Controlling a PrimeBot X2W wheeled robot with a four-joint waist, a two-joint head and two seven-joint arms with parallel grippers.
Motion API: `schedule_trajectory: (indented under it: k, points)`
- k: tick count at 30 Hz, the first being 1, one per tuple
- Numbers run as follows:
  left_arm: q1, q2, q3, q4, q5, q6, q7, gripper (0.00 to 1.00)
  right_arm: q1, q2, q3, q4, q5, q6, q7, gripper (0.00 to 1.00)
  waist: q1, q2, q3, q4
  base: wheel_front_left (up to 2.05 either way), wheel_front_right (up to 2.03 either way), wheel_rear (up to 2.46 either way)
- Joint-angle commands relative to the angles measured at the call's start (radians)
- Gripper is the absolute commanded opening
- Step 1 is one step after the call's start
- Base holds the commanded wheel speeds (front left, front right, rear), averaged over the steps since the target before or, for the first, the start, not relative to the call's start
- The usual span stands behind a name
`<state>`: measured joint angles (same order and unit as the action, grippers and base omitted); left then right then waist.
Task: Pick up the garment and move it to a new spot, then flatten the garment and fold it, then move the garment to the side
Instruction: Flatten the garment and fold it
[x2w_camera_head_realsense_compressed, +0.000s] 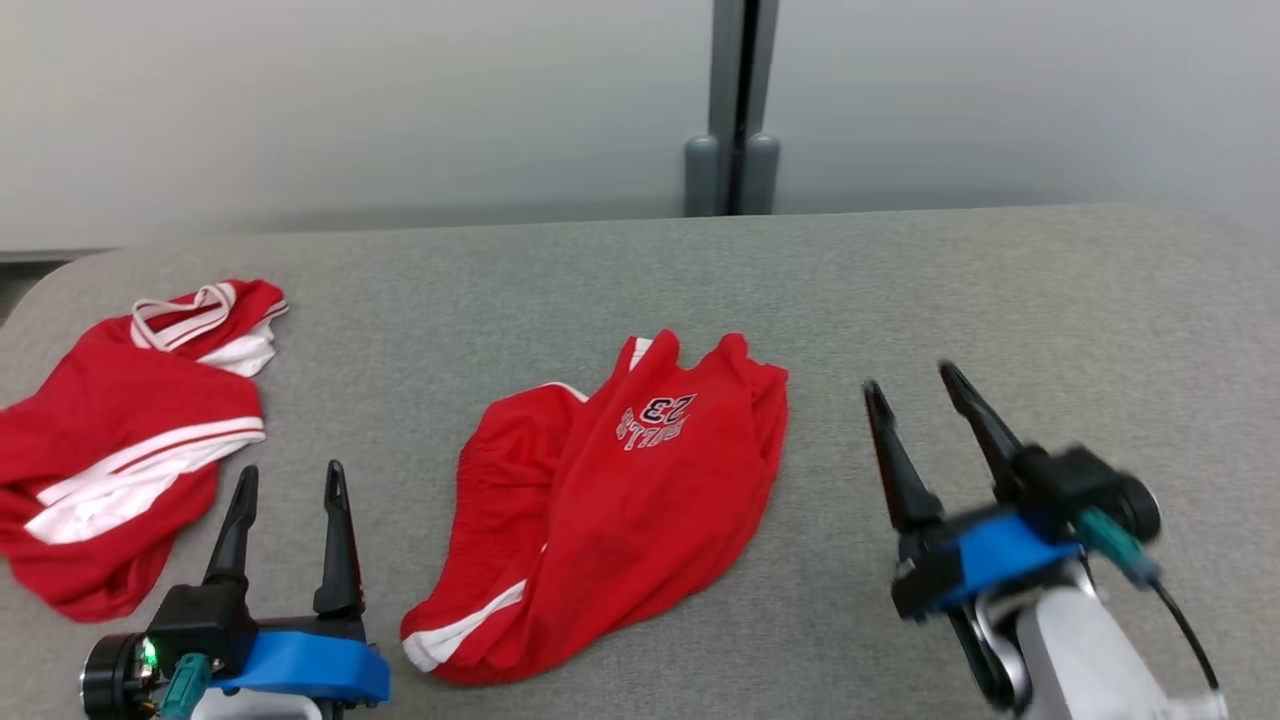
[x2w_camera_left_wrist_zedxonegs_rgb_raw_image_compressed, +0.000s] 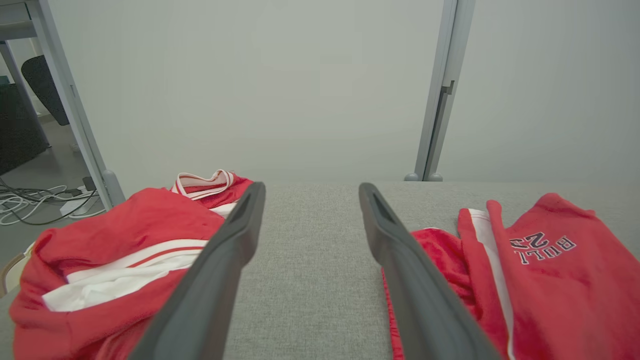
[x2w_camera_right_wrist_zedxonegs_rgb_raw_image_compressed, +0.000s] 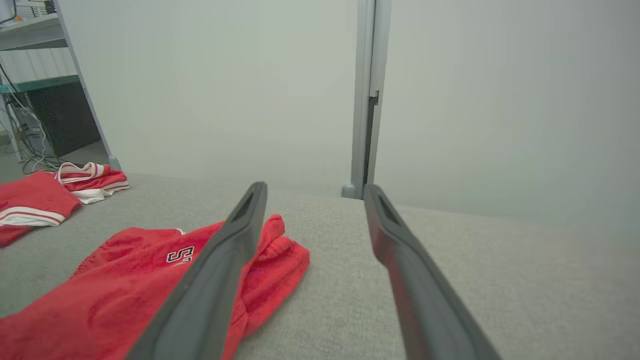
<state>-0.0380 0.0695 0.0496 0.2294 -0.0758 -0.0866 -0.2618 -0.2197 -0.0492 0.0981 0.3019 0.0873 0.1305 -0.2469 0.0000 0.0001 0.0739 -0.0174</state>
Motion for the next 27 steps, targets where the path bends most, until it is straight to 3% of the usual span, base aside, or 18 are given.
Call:
schedule_trajectory:
  k: [1,7,14,22,27]
  points:
    - [-0.022,-0.003,-0.007,0.005,0.005,-0.002,-0.005,1.00,-0.085,-0.002,0.031,0.022,-0.017,0.000,0.022,1.00,0.0000,-0.0001,0.026,0.037,0.00,0.00,0.00]
    - [-0.067,-0.010,-0.027,0.014,-0.008,-0.009,-0.005,1.00,-0.336,-0.007,0.118,0.115,-0.060,0.000,0.091,1.00,0.0000,-0.0001,0.080,0.116,0.00,0.00,0.00]
    - [-0.122,-0.017,-0.055,0.020,-0.022,-0.014,-0.005,1.00,-0.584,-0.022,0.177,0.304,-0.065,0.000,0.215,1.00,0.0000,-0.0001,0.143,0.202,0.00,0.00,0.00]
    - [-0.164,-0.019,-0.107,0.028,-0.064,-0.002,-0.005,1.00,-0.722,-0.057,0.214,0.596,-0.064,0.000,0.348,1.00,0.0000,-0.0001,0.195,0.276,0.00,0.00,0.00]
    - [-0.183,-0.019,-0.139,0.029,-0.103,0.017,-0.005,1.00,-0.761,-0.068,0.227,0.732,-0.065,0.000,0.375,1.00,0.0000,-0.0001,0.228,0.314,0.00,0.00,0.00]
